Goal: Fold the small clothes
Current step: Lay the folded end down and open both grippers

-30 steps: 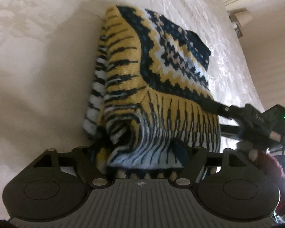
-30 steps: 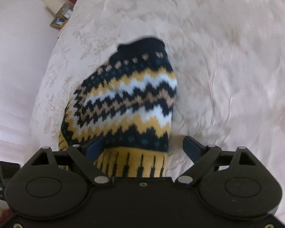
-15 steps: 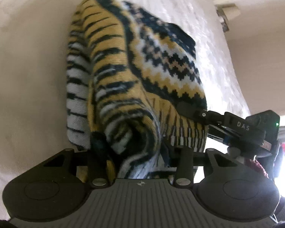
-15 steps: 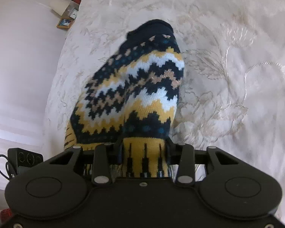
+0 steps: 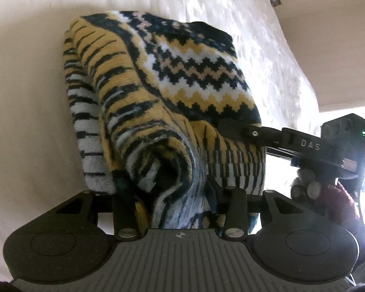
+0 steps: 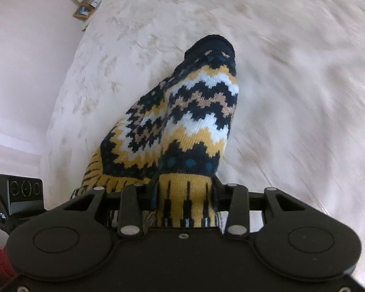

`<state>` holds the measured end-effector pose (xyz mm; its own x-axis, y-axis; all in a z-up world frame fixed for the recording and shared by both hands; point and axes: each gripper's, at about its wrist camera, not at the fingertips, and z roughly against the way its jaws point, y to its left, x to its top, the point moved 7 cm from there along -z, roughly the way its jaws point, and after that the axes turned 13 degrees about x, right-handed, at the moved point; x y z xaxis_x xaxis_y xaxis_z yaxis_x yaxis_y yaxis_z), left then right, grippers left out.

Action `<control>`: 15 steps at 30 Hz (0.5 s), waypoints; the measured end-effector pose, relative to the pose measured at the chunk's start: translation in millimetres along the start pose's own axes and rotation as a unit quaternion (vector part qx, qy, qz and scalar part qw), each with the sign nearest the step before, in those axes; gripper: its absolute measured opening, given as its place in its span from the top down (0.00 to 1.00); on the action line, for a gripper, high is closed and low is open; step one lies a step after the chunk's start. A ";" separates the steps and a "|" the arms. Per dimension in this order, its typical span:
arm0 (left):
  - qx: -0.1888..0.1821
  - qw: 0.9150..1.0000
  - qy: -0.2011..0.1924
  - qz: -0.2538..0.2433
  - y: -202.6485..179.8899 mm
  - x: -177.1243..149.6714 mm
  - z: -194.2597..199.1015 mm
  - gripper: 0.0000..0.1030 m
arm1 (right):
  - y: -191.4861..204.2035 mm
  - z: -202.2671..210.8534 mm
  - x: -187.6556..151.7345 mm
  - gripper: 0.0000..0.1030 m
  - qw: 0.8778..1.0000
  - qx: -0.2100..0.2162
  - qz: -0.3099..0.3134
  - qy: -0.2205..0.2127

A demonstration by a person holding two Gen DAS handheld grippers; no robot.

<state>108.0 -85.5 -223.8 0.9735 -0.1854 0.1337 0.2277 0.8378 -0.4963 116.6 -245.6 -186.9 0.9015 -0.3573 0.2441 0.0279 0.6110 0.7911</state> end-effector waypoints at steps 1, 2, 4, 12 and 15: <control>0.014 1.000 -0.005 0.000 -2.5 -8.4 -4.4 0.59 | -3.8 5.9 -5.2 0.50 1.000 -0.004 0.000 0.001; 0.033 0.999 -0.013 0.000 -3.0 -15.5 -7.4 0.58 | -8.7 11.2 -11.6 0.49 1.000 -0.013 0.005 0.004; 0.080 0.996 -0.033 0.004 2.1 -28.6 -11.0 0.54 | -15.1 15.6 -20.5 0.45 0.999 -0.045 0.023 0.010; 0.157 0.978 -0.110 0.080 30.5 -74.9 26.5 0.52 | -16.6 43.7 -42.7 0.21 0.995 -0.065 0.071 -0.016; 0.192 0.969 -0.133 0.077 32.2 -82.8 51.4 0.52 | -13.3 49.7 -52.3 0.12 0.993 -0.069 0.092 -0.021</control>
<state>33.7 -16.8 -206.8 0.9439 0.0539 0.3257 0.0053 0.9839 -0.1785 47.6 -270.1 -182.3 0.8781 -0.2584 0.4026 -0.0734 0.7588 0.6472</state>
